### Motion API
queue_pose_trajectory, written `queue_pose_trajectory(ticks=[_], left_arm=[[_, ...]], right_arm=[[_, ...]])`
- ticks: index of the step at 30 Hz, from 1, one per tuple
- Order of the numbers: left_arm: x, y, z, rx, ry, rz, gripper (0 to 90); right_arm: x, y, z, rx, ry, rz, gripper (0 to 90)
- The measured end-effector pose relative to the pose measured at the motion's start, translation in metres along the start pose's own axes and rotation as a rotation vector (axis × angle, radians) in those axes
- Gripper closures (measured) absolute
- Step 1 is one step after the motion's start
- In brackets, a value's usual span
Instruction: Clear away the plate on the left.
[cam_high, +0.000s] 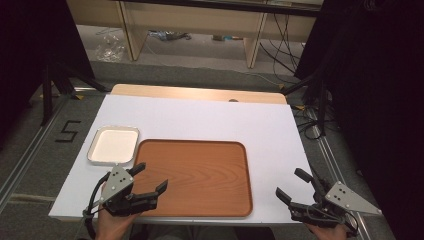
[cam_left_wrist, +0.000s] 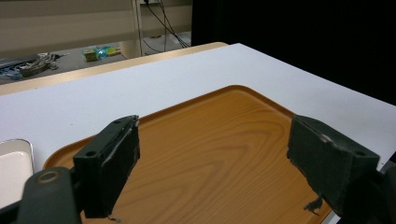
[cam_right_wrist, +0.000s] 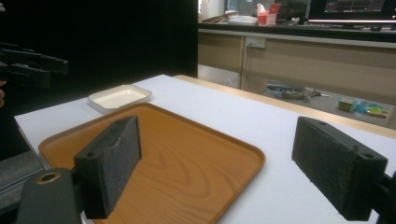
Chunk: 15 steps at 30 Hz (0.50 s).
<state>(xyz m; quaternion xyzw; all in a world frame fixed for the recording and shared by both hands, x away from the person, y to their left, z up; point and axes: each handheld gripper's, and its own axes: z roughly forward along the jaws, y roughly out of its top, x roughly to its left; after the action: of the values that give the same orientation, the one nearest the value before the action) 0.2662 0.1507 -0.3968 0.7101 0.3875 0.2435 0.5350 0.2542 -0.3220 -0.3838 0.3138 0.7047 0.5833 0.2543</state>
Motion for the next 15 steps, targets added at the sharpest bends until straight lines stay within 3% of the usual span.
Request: queue_pose_trajectory(ticks=[9,15], left_arm=[[0.0007,0.0002,-0.0004,-0.002,0.002,0.002,17.3],[0.0008,0.0003,0.0005,0.003,0.001,-0.001,17.4]], right_arm=[[0.0016,-0.0005,-0.0001,0.004,-0.004,0.019,16.6],[0.0003,-0.0005,0.0010,-0.006,0.001,-0.004,16.7]])
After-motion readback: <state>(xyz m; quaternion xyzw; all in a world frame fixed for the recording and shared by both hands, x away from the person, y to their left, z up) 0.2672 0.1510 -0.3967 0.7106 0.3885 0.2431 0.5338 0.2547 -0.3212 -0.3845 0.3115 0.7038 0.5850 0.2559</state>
